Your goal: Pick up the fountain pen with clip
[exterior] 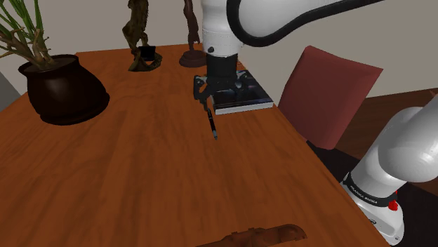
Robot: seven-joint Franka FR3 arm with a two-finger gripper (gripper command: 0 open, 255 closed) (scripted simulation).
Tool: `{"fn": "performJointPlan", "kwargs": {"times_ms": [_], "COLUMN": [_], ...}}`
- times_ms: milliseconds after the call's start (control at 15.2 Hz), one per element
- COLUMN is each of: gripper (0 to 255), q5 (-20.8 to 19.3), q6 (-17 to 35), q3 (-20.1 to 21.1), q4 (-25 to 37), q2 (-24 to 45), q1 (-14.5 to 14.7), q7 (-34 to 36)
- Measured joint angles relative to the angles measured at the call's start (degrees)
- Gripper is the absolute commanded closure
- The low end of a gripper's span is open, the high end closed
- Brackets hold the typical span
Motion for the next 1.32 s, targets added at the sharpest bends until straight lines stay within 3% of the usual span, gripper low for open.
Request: {"fn": "performJointPlan", "kwargs": {"times_ms": [198,660,726,1320], "gripper": [0,0,255,255], "q5": [-2.7,-3.8,-3.9,-3.8], "q6": [0.6,5.2,5.6,5.8], "q3": [2.8,3.6,3.7,3.6], "q4": [3.1,0.3,0.0,-0.1], "q2": [5.3,7.5,7.6,7.0], "q1": [-0.1,0.0,0.0,0.0], "q7": [6.6,8.5,8.6,8.5]}}
